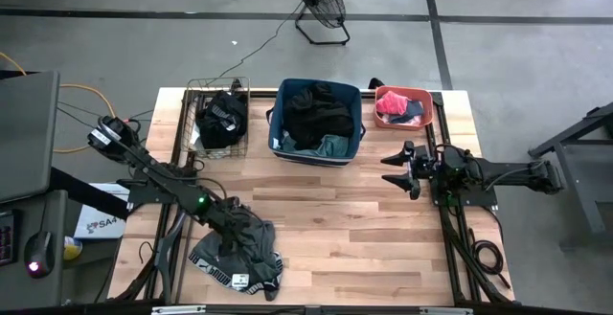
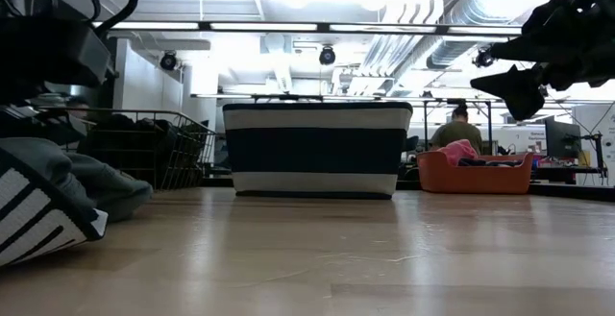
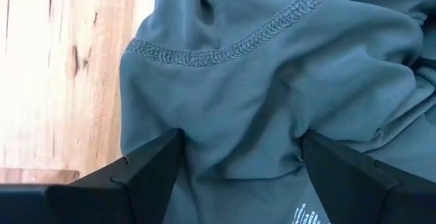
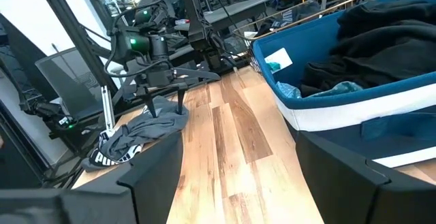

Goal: Pick & Place Cloths
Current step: Put the gray underwear into the wire basket

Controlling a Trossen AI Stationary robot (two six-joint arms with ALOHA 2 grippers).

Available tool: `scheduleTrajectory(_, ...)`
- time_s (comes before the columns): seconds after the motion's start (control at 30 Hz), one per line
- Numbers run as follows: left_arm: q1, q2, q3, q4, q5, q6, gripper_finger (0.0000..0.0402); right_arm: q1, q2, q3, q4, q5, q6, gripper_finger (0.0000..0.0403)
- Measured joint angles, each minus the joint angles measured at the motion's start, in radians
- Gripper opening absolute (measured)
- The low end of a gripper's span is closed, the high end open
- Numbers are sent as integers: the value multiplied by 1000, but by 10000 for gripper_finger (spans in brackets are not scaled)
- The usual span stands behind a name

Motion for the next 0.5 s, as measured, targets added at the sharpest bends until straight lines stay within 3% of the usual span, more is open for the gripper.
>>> scheduleTrajectory(0.1, 0, 6, 0, -3, 2, -3, 283, 0, 0, 0, 0, 0, 0, 278)
scheduleTrajectory(0.2, 0, 7, -1, -4, 2, 0, 240, 0, 0, 0, 0, 0, 0, 278)
scheduleTrajectory(0.3, 1, 8, -2, -5, -6, 22, 170, 0, 0, 0, 0, 0, 0, 278)
scheduleTrajectory(0.43, 0, 9, -3, -2, -3, 54, 43, 0, 0, 0, 0, 0, 0, 278)
scheduleTrajectory(0.5, 0, 9, -3, -1, -2, 62, 16, 0, 0, 0, 0, 0, 0, 278)
